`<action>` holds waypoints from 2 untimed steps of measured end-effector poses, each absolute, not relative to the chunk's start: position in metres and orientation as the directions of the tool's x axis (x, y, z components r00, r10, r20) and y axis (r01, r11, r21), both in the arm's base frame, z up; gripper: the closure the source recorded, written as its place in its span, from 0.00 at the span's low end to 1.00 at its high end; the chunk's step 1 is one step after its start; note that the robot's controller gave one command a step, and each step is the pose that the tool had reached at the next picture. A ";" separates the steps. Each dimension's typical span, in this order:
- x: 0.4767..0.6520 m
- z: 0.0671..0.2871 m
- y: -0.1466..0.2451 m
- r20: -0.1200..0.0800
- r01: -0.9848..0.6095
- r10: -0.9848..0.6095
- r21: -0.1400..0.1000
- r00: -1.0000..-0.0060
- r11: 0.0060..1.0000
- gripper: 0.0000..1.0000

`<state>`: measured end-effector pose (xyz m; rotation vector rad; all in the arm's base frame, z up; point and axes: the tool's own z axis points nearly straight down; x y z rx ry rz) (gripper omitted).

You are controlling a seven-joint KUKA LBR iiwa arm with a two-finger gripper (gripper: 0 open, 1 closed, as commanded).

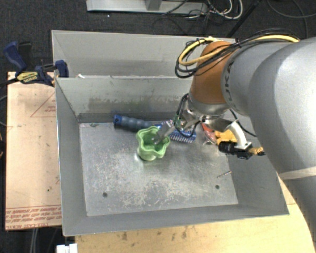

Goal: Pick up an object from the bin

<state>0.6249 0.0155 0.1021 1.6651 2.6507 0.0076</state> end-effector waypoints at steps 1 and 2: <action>0.654 0.073 0.040 -0.004 0.932 0.932 0.004 -0.361 0.361 0.00; 0.654 0.075 0.053 -0.009 0.931 0.931 0.007 -0.366 0.366 0.00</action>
Offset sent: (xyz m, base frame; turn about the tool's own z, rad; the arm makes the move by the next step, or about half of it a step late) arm 0.0268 0.0246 -0.0321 0.0860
